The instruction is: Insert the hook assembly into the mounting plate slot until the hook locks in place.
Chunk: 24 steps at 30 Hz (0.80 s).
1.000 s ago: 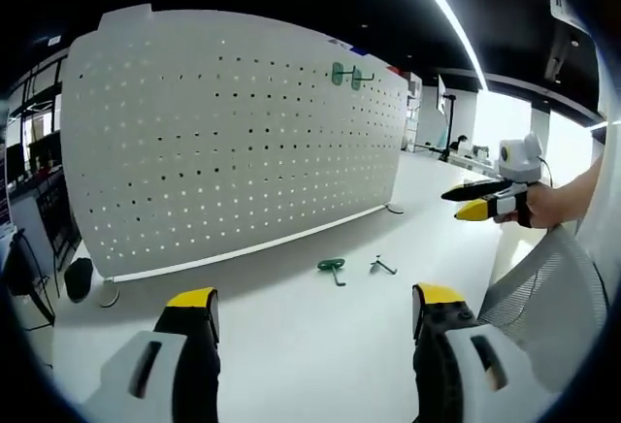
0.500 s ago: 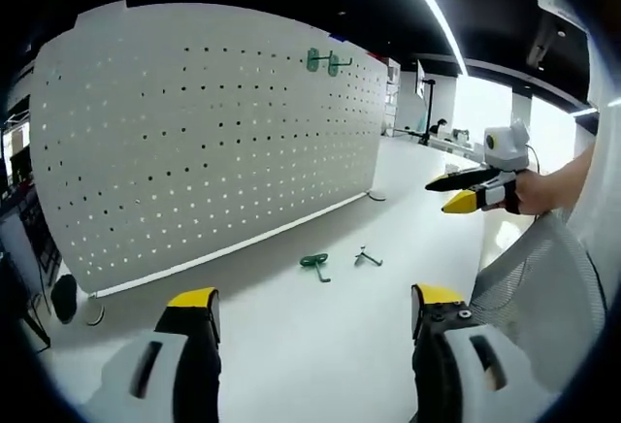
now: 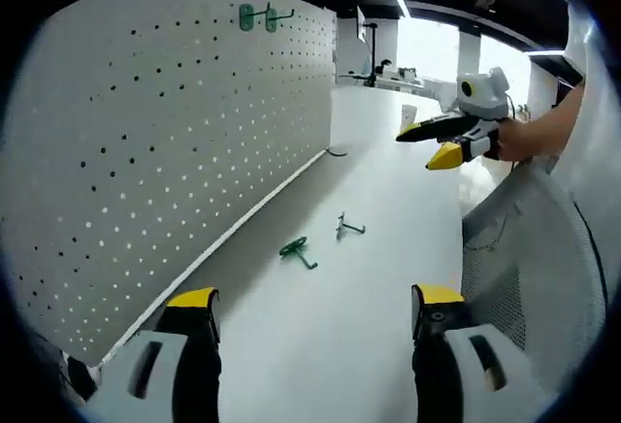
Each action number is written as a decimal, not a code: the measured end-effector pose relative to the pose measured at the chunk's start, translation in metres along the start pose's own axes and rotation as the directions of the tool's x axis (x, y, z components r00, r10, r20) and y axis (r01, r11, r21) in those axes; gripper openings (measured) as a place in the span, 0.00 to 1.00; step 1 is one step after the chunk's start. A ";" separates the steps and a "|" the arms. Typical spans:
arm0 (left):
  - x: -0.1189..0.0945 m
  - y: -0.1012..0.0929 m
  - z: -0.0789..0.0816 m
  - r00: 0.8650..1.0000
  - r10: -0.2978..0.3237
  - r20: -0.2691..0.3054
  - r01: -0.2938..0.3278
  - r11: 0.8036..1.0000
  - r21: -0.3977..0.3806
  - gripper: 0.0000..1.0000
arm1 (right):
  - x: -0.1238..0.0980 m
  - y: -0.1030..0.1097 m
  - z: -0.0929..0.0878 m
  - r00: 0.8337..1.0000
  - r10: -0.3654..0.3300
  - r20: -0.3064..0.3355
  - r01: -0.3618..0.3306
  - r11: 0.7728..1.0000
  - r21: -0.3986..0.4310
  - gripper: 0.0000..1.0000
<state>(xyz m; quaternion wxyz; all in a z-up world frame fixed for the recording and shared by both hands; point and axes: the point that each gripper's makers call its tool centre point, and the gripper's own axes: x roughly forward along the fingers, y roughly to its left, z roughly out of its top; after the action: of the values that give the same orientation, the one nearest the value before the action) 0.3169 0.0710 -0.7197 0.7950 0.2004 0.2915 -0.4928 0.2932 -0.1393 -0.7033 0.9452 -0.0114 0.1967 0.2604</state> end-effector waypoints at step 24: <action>0.051 0.000 -0.009 0.941 -0.194 -0.277 0.267 0.928 0.258 0.81 | 0.002 0.000 -0.002 1.000 0.006 -0.005 -0.006 1.000 0.015 0.63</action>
<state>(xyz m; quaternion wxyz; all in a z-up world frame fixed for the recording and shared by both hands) 0.3317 0.0422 -0.7606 0.6503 0.3394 0.3336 -0.5922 0.2939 -0.1392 -0.7060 0.9440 -0.0043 0.2011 0.2616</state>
